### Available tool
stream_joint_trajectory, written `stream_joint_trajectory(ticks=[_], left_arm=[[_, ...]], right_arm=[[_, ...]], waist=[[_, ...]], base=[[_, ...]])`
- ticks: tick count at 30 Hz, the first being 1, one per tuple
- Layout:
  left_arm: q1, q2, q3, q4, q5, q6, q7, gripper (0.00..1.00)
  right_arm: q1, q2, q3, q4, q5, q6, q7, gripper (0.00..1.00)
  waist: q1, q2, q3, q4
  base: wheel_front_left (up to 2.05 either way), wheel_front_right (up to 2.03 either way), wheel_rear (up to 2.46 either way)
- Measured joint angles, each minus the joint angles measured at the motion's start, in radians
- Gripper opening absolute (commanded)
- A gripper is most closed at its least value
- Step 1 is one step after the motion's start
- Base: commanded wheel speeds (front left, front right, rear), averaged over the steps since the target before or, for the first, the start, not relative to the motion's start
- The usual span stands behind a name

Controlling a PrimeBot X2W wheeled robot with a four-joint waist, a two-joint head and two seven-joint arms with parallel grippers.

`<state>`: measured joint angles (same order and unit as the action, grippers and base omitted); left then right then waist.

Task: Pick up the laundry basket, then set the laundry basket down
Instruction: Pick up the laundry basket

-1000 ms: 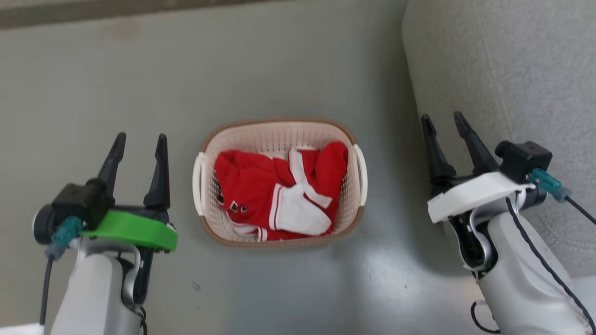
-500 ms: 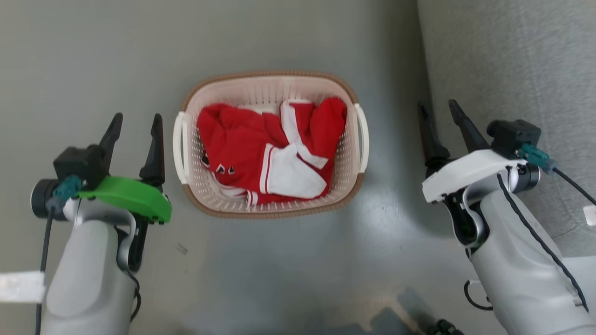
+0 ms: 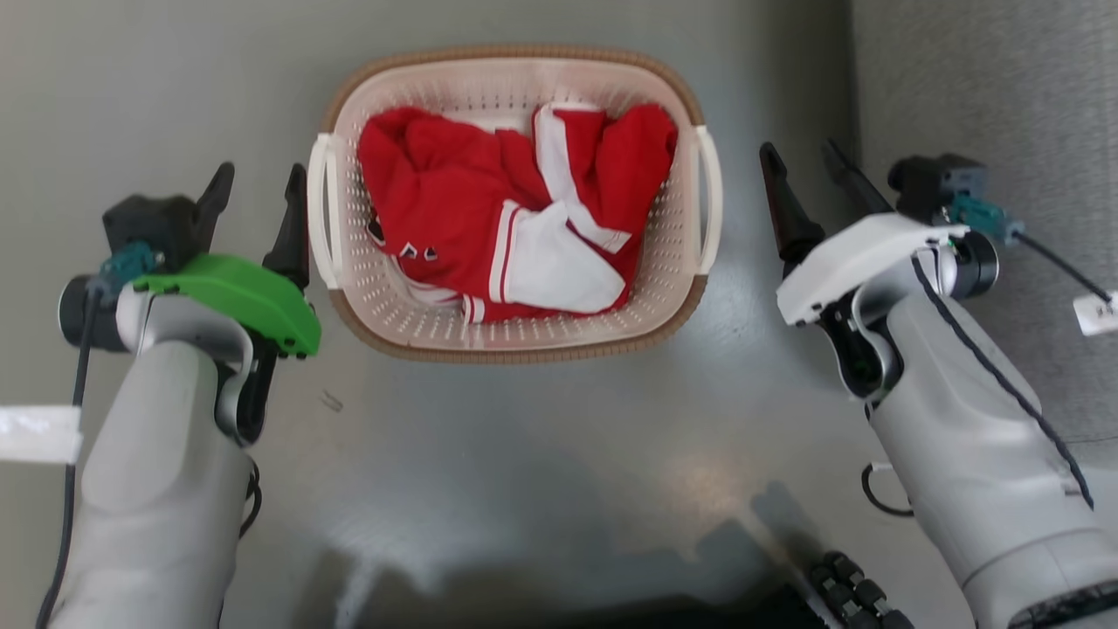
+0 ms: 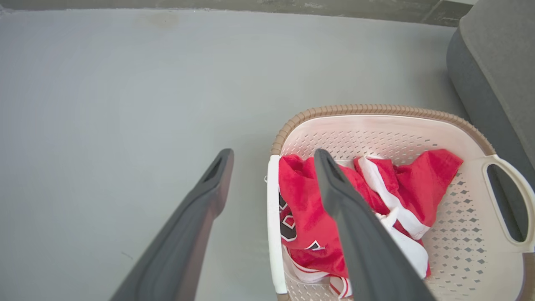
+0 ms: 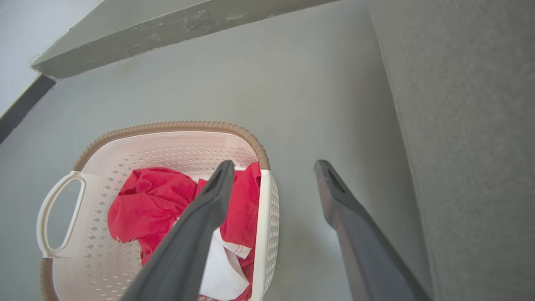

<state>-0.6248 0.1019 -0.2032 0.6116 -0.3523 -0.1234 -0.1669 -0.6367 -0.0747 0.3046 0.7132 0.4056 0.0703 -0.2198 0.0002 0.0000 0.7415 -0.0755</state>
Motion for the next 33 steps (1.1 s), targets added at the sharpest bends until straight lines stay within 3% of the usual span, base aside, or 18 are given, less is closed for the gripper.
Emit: stream_joint_trajectory(ticks=[30, 33], left_arm=[[-0.267, -0.006, -0.159, 0.229, -0.091, -0.001, 0.086, 1.00], [-0.276, -0.015, -0.179, 0.249, -0.098, -0.001, 0.085, 1.00]], right_arm=[[-0.272, 0.011, 0.109, 0.251, 0.038, 0.035, 0.063, 1.00], [-0.278, 0.010, 0.127, 0.263, 0.056, 0.044, 0.063, 0.70]], waist=[[-0.0001, 0.0000, 0.264, 0.029], [-0.0001, 0.0000, 0.271, 0.036]], base=[[0.00, 0.00, 0.00], [0.00, 0.00, 0.00]])
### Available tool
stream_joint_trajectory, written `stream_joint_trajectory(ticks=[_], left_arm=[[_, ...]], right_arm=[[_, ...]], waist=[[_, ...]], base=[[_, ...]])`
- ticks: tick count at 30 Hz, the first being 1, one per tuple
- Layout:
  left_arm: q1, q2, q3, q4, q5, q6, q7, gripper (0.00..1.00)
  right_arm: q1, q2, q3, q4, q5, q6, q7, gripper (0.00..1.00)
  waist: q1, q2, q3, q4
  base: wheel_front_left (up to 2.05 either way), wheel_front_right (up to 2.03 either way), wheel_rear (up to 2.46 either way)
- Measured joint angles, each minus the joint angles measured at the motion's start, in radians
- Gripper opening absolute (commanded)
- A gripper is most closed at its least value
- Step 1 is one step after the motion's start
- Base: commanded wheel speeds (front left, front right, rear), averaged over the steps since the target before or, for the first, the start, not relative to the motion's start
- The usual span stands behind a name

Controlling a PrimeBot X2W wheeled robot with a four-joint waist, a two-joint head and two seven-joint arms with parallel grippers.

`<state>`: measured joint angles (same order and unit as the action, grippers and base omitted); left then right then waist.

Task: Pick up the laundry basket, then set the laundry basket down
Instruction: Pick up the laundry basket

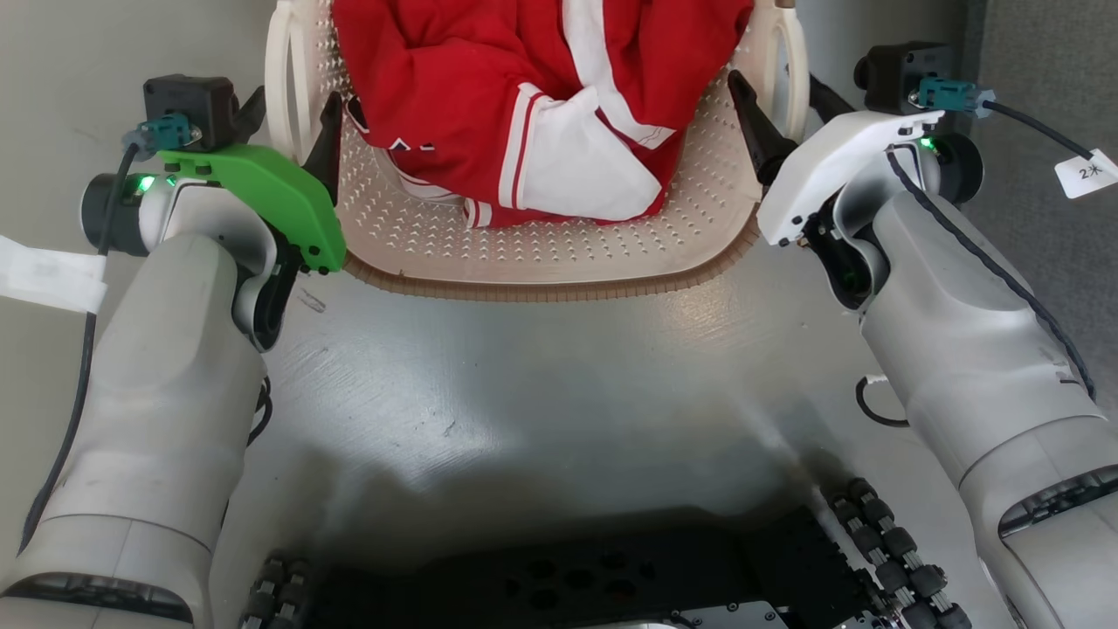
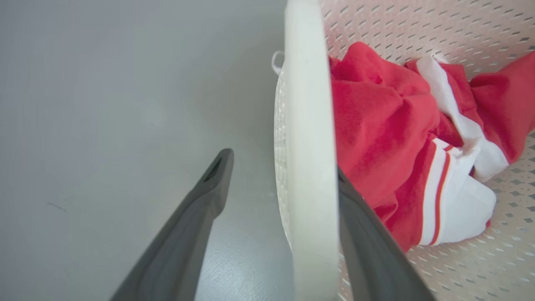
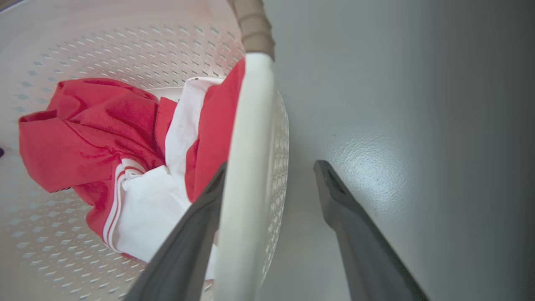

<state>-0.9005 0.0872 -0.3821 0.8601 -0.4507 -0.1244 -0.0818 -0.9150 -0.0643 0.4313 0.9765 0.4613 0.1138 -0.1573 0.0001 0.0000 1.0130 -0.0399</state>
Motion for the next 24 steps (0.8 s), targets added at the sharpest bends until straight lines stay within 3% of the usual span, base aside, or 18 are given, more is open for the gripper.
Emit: stream_joint_trajectory(ticks=[1, 3, 5, 6, 7, 8, 24], left_arm=[[-0.002, -0.001, -0.006, 0.003, -0.009, 0.000, -0.004, 1.00], [-0.008, -0.002, -0.012, 0.008, -0.019, 0.000, -0.009, 0.98], [-0.016, -0.002, -0.023, 0.014, -0.021, 0.000, -0.018, 0.84], [-0.021, -0.002, -0.029, 0.016, -0.021, 0.000, -0.025, 0.60], [-0.026, -0.002, -0.036, 0.020, -0.022, 0.000, -0.026, 0.18], [-0.030, -0.003, -0.040, 0.024, -0.026, 0.000, -0.026, 0.00], [-0.033, -0.020, -0.108, 0.104, -0.106, -0.006, -0.070, 0.00]], right_arm=[[0.000, 0.000, 0.005, 0.003, 0.007, 0.000, 0.000, 0.55], [-0.002, 0.000, 0.016, 0.009, 0.018, 0.000, 0.000, 0.42], [-0.006, 0.000, 0.029, 0.010, 0.029, 0.000, 0.000, 0.13], [-0.008, 0.000, 0.034, 0.010, 0.034, 0.000, 0.000, 0.00], [-0.011, 0.000, 0.040, 0.011, 0.037, 0.000, -0.001, 0.00], [-0.015, 0.000, 0.046, 0.013, 0.041, 0.000, -0.001, 0.00], [-0.024, 0.005, 0.109, 0.069, 0.097, 0.000, -0.036, 0.00]], waist=[[0.0000, 0.0000, 0.001, 0.002], [0.0000, 0.0000, 0.002, 0.004], [0.0000, 0.0000, 0.002, 0.006], [0.0000, 0.0000, 0.001, 0.007], [0.0000, 0.0000, 0.000, 0.007], [0.0000, 0.0000, 0.000, 0.008], [0.0000, 0.0000, -0.061, 0.009]], base=[[0.00, 0.00, 0.00], [0.00, 0.00, 0.00], [0.00, 0.00, 0.00], [0.00, 0.00, 0.00], [0.00, 0.00, 0.00], [0.00, 0.00, 0.00], [0.00, 0.00, 0.00]])
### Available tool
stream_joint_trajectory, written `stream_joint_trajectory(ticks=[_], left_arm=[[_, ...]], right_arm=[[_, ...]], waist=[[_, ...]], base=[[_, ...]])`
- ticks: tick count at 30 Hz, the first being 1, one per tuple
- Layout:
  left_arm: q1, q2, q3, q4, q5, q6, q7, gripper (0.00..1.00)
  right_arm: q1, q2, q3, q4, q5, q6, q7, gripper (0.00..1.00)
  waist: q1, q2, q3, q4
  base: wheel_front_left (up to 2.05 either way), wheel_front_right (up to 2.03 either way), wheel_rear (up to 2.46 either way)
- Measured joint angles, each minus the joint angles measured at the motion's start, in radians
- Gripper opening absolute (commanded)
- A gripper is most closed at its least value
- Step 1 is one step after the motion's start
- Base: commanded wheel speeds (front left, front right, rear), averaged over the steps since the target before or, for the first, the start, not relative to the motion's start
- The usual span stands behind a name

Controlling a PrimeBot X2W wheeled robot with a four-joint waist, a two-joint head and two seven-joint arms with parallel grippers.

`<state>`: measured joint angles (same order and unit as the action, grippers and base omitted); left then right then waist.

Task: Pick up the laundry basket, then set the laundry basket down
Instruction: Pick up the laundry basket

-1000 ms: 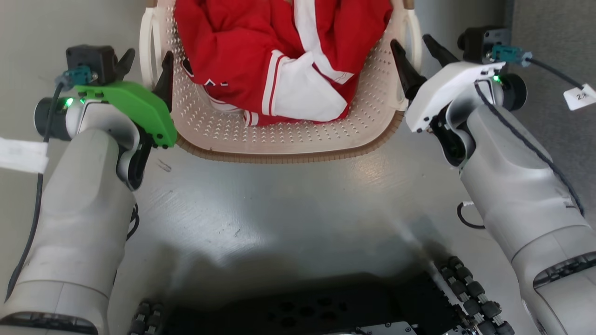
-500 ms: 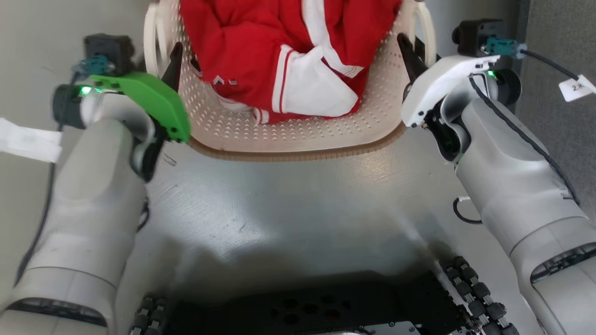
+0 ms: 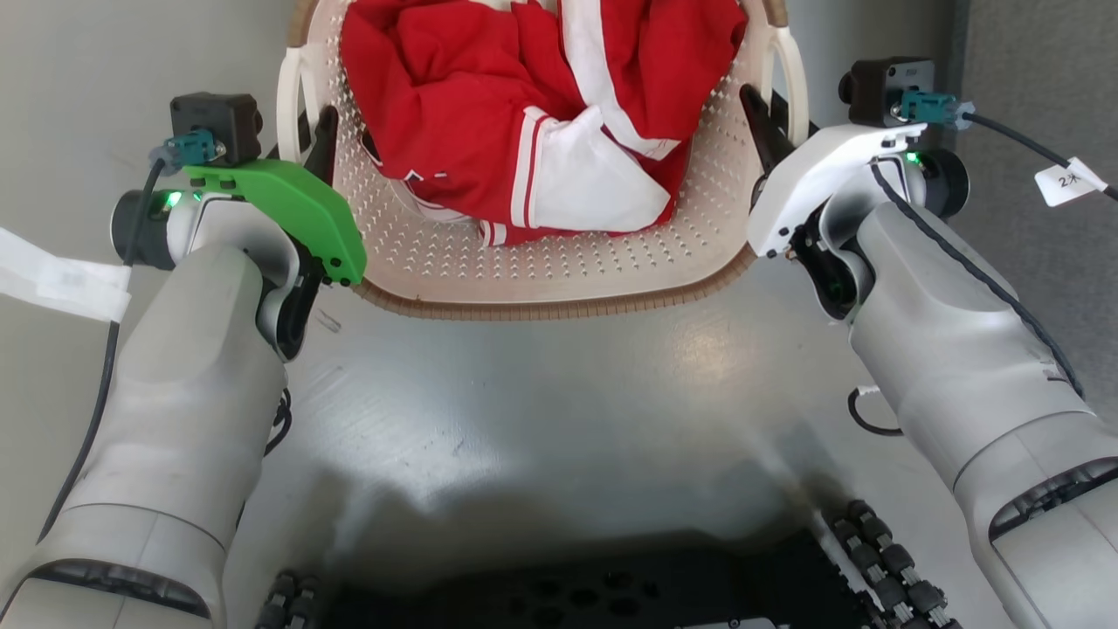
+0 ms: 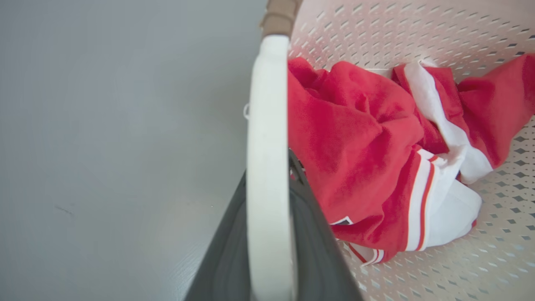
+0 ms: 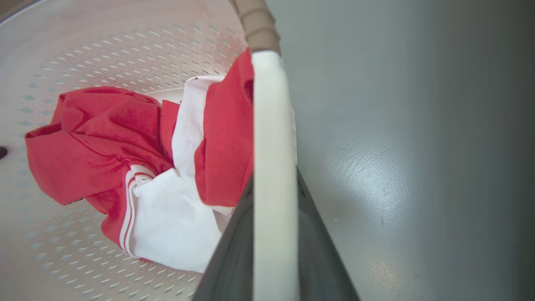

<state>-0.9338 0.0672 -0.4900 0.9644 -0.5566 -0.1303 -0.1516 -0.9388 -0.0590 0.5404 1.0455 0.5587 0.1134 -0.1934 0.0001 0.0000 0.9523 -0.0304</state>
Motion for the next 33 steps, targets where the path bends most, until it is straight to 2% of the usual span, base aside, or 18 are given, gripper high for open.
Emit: stream_joint_trajectory(ticks=[9, 24, 33], left_arm=[[0.017, -0.007, -0.032, 0.049, -0.050, 0.000, 0.000, 0.00], [0.063, -0.014, -0.069, 0.088, -0.136, 0.000, 0.050, 0.00], [0.139, -0.017, -0.106, 0.107, -0.202, 0.000, 0.124, 0.00]], right_arm=[[0.027, 0.002, 0.049, 0.022, 0.065, 0.000, 0.011, 0.00], [0.063, 0.001, 0.107, 0.033, 0.177, 0.000, 0.106, 0.00], [0.119, -0.001, 0.159, 0.046, 0.239, 0.000, 0.200, 0.00]], waist=[[-0.0001, 0.0000, -0.088, -0.005], [-0.0001, 0.0000, -0.273, -0.024], [-0.0001, 0.0000, -0.401, -0.038]], base=[[0.00, 0.00, 0.00], [0.00, 0.00, 0.00], [0.00, 0.00, 0.00]])
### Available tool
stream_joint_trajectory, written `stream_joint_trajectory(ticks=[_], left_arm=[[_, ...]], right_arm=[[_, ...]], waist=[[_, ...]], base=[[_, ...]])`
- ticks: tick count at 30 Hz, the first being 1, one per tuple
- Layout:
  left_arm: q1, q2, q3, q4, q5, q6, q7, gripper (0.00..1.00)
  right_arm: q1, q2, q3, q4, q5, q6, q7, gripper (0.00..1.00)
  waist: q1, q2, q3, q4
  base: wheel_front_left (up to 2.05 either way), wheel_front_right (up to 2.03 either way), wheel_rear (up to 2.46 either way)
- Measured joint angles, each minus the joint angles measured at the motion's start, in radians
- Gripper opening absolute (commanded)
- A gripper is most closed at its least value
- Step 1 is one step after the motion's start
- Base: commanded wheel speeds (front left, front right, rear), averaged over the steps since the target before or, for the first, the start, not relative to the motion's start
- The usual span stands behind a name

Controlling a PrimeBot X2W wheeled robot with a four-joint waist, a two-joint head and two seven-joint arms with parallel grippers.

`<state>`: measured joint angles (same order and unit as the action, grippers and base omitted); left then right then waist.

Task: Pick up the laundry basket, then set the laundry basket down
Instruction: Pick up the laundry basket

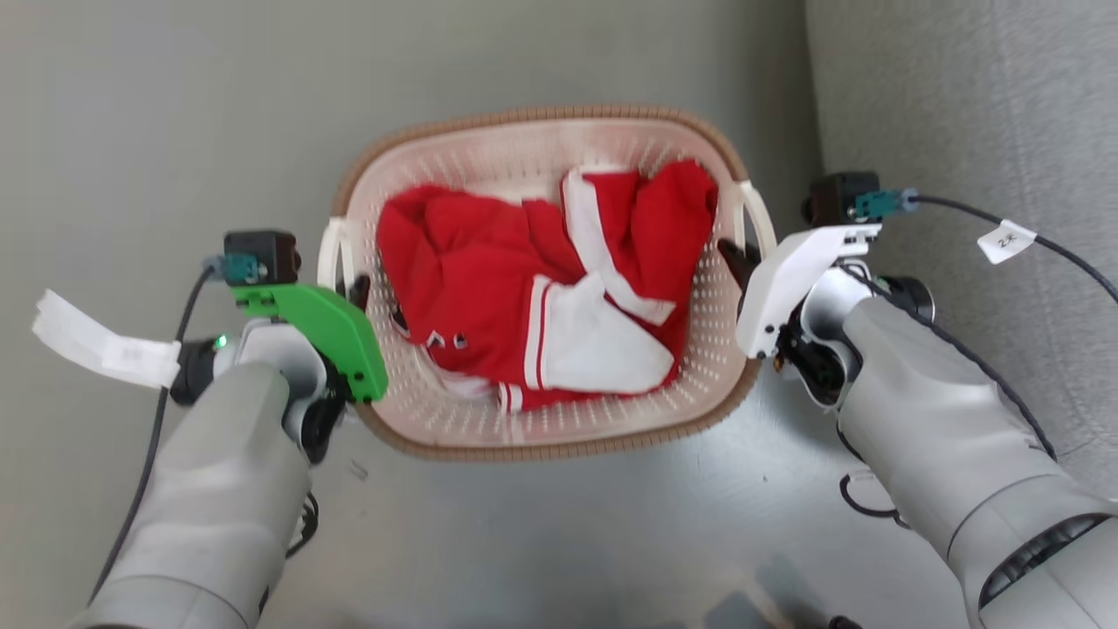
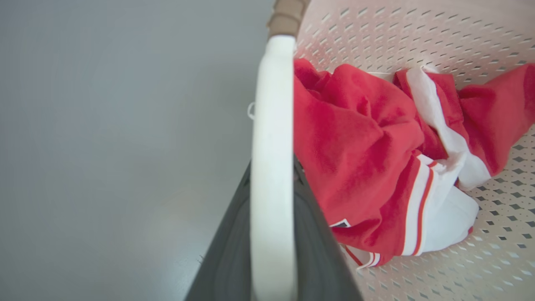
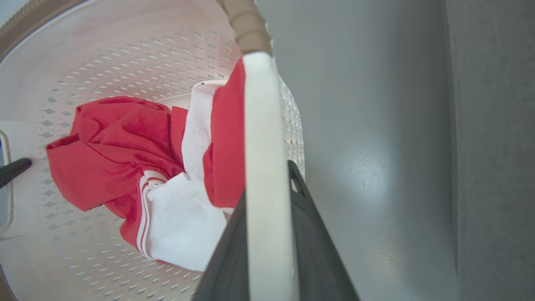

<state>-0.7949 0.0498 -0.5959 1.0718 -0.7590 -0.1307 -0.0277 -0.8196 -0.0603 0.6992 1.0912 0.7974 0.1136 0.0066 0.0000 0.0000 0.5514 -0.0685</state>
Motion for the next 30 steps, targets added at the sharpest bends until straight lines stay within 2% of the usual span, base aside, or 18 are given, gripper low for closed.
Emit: stream_joint_trajectory(ticks=[30], left_arm=[[0.243, -0.015, -0.081, 0.046, -0.141, 0.000, 0.157, 0.00]], right_arm=[[0.224, 0.002, 0.118, 0.028, 0.126, -0.001, 0.189, 0.00]], waist=[[0.0000, 0.0000, -0.373, -0.020]], base=[[0.00, 0.00, 0.00]])
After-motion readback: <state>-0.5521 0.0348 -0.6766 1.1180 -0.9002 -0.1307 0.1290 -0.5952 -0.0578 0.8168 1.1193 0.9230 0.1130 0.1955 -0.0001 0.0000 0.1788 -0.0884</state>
